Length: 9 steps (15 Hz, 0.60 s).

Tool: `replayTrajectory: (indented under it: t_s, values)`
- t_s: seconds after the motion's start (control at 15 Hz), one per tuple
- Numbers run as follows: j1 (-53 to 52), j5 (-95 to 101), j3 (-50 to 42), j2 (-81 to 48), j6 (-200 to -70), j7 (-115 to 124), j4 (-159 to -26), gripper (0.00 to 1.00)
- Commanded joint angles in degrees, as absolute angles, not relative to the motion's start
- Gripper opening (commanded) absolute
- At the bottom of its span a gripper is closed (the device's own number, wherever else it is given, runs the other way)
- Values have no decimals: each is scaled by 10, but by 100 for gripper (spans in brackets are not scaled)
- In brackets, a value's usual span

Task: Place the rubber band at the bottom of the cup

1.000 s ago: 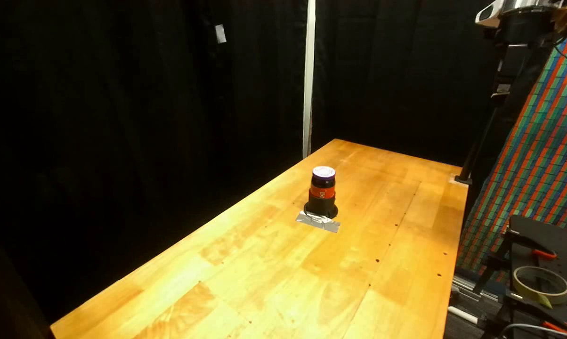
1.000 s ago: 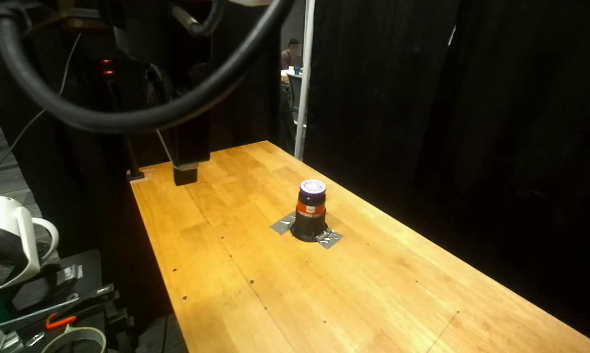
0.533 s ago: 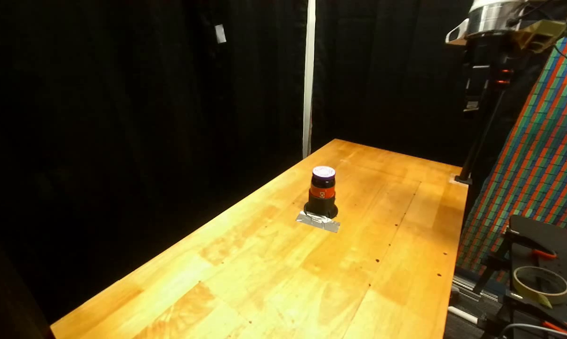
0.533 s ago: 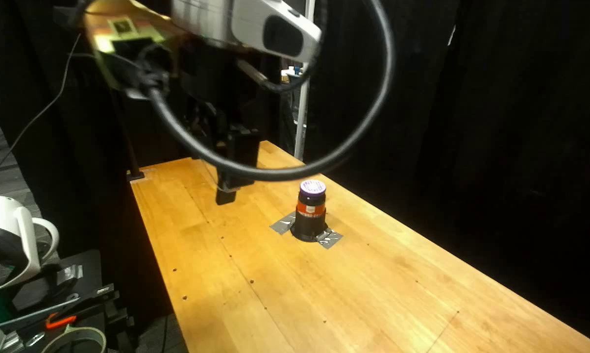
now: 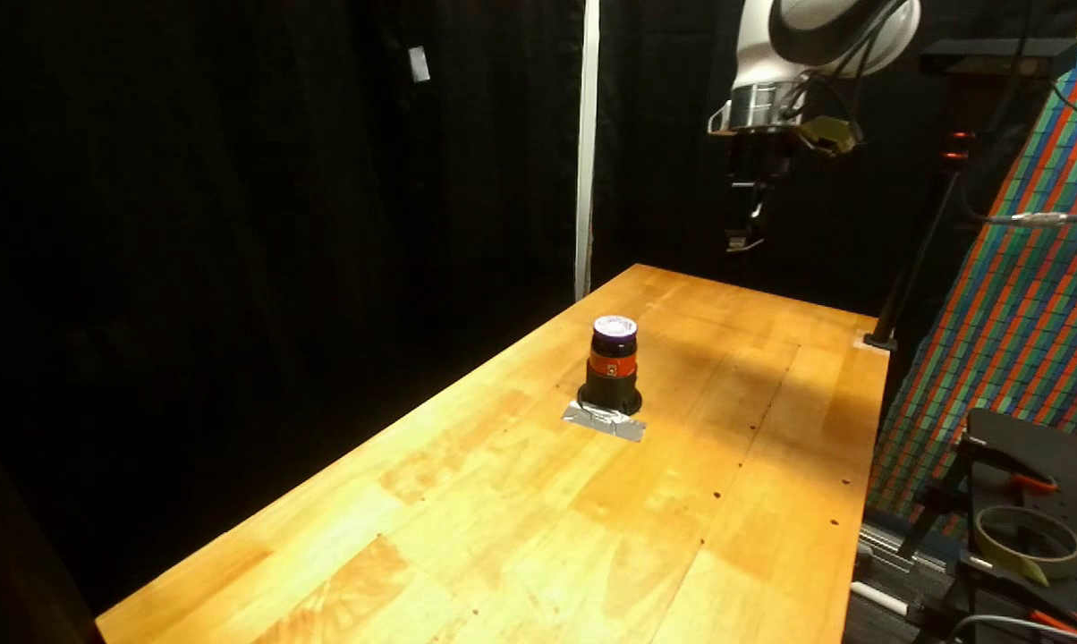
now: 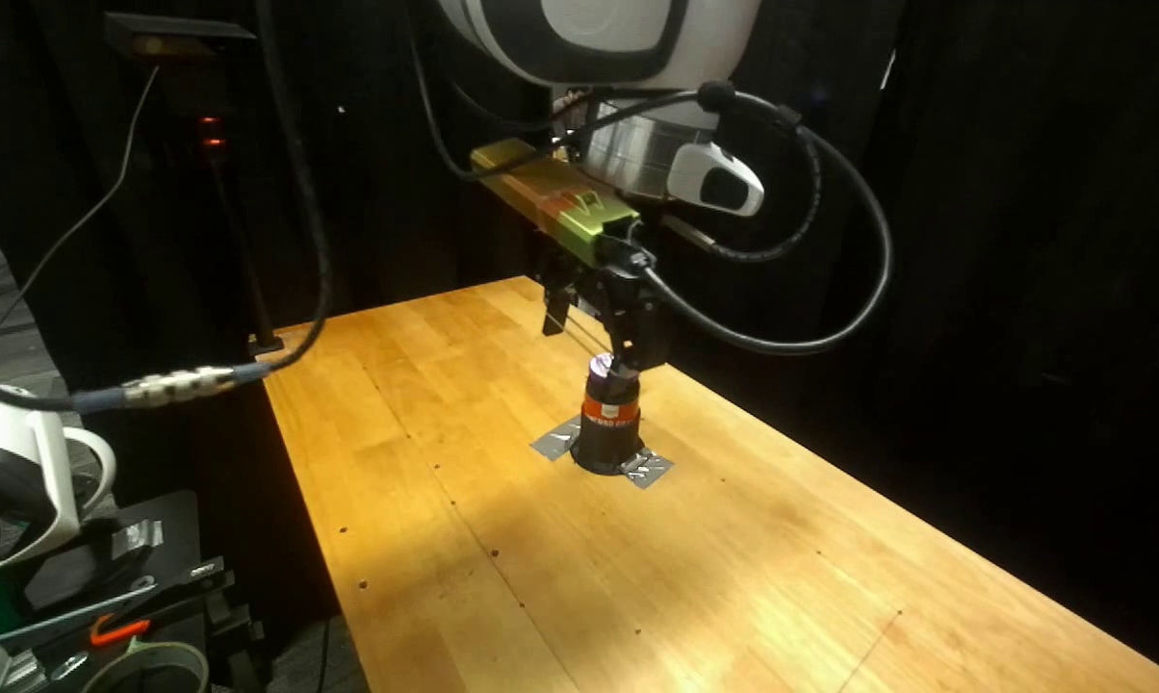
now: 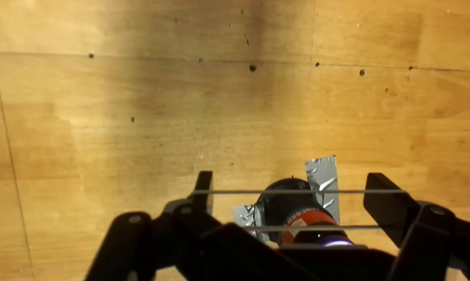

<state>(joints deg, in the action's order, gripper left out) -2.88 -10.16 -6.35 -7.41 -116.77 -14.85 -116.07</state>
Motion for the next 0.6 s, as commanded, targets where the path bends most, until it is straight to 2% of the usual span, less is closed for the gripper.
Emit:
replayTrajectory:
  t_s: [0.0,0.53]
  values:
    - [-10,-118,-22,-200,-1168,-160,-1015,100]
    - [-6,-99,38,-406,-1113,-131,-768,100]
